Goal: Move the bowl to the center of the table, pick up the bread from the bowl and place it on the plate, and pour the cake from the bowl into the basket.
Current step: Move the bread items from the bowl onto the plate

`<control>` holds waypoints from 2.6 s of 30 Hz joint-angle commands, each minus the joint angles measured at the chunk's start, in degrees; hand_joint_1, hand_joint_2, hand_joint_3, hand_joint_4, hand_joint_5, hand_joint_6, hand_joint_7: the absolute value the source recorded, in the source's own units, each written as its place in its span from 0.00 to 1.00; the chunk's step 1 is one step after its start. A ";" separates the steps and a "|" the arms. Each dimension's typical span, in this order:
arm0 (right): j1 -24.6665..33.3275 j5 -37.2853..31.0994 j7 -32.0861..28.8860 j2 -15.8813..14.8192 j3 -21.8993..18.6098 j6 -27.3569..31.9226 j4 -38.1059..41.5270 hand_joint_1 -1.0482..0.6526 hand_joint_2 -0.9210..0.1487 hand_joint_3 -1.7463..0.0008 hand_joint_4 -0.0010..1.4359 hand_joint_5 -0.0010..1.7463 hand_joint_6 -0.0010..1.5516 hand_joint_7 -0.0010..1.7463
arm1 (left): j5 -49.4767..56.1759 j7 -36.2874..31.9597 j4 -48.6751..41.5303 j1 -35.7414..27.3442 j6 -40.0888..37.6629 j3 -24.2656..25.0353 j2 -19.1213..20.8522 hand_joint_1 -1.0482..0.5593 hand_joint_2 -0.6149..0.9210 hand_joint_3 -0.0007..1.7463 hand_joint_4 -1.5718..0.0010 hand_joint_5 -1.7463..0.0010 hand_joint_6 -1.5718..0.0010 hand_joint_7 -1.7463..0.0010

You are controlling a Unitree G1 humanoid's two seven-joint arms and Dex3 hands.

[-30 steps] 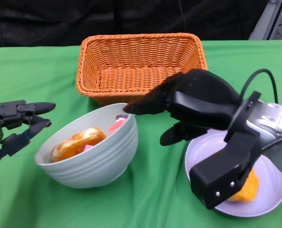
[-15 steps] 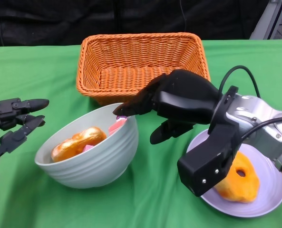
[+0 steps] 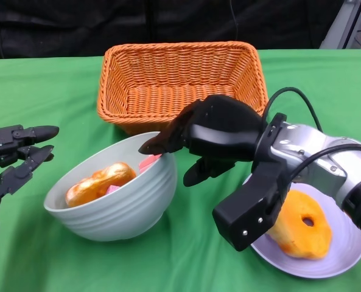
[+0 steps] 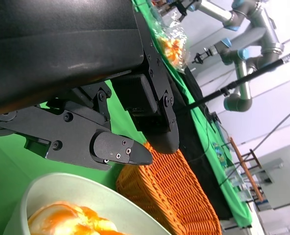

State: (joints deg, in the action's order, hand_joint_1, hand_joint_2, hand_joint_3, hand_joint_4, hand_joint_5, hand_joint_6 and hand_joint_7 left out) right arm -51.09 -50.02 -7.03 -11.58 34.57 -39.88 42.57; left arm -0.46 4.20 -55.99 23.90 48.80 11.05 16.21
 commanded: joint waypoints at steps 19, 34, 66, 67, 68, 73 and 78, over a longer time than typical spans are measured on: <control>-6.25 -6.59 -13.98 2.38 7.11 -2.39 9.96 0.25 0.05 1.00 0.47 0.01 0.39 0.00 | -0.29 -1.75 1.70 0.14 -2.49 -0.04 -0.16 0.45 1.00 0.08 0.52 0.45 0.28 0.97; -6.29 -7.14 -20.89 4.51 10.66 -4.35 16.23 0.32 0.12 1.00 0.77 0.12 0.62 0.03 | -2.94 -0.30 3.39 -0.31 -5.44 1.06 -1.40 0.49 1.00 0.10 0.48 0.44 0.29 0.98; -3.83 -14.36 -36.54 4.45 17.29 -2.03 16.89 0.40 0.11 1.00 0.57 0.65 0.77 0.01 | -4.71 1.17 4.74 -0.65 -7.46 1.11 -1.77 0.50 1.00 0.10 0.49 0.41 0.29 0.99; -3.75 -14.60 -36.67 4.41 17.58 -1.78 16.78 0.40 0.11 1.00 0.56 0.67 0.78 0.01 | -4.67 1.15 4.72 -0.66 -7.41 1.10 -1.74 0.50 1.00 0.10 0.49 0.41 0.29 0.99; -3.63 -14.80 -37.01 4.40 17.86 -1.51 16.67 0.40 0.11 1.00 0.55 0.68 0.77 0.01 | -4.64 1.14 4.70 -0.68 -7.32 1.10 -1.71 0.50 1.00 0.10 0.49 0.41 0.29 0.99; -3.11 -15.95 -37.48 4.01 18.95 -0.47 15.81 0.37 0.10 1.00 0.58 0.64 0.76 0.00 | -4.68 1.10 4.99 -0.87 -7.65 1.14 -1.68 0.50 1.00 0.09 0.48 0.41 0.29 0.99; -2.21 -14.96 -33.48 2.97 18.63 -0.53 14.10 0.35 0.11 1.00 0.58 0.59 0.75 0.00 | -4.60 1.30 4.96 -0.90 -7.23 1.08 -1.61 0.50 1.00 0.09 0.48 0.41 0.28 0.99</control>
State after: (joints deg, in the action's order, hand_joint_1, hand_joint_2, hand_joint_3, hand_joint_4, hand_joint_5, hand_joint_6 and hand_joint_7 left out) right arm -53.80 -65.50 -41.24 -7.43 53.21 -40.47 57.33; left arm -4.67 5.16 -51.44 23.60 41.57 11.60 14.01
